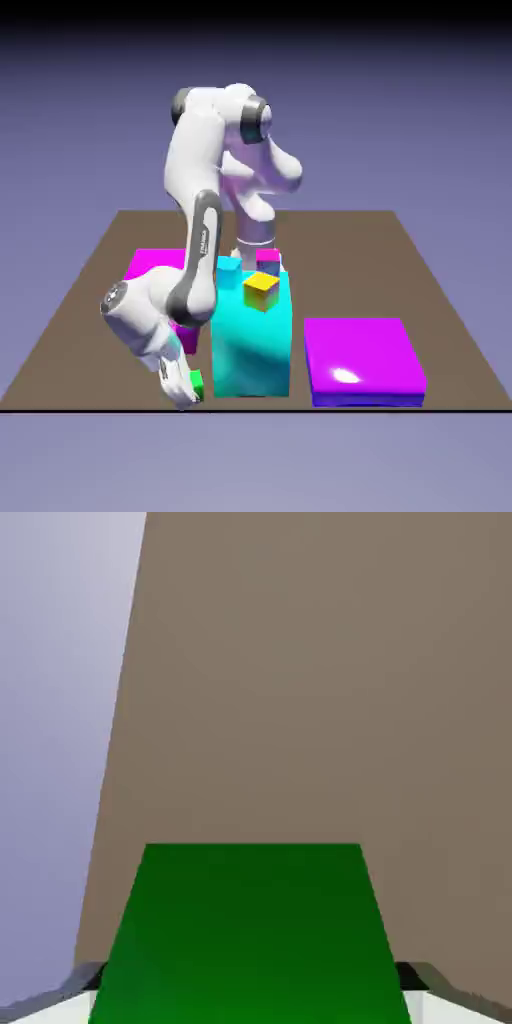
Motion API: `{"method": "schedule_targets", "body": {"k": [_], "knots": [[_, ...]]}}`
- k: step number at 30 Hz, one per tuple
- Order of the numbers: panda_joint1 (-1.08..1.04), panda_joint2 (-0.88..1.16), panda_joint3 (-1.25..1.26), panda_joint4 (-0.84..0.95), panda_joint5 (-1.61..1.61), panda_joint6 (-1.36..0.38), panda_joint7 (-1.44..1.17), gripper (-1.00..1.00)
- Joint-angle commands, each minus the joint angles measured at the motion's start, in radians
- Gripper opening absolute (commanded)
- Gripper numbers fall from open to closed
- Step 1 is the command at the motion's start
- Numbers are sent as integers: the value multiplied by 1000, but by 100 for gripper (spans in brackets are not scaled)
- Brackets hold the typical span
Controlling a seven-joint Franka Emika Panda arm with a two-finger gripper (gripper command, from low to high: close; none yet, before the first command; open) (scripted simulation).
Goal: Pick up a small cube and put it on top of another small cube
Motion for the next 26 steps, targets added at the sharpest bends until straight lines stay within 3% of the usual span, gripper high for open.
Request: {"method": "schedule_targets", "body": {"k": [1, 14, 22, 23, 26], "knots": [[-9, -21, 19, 32, -40, -35, 2, -100], [-29, -472, 302, 157, -282, -577, 116, -100], [8, -474, 301, -72, -207, -386, 108, -100], [8, -474, 301, -72, -207, -386, 108, 100], [0, -473, 293, 0, -215, -458, 117, 100]]}}
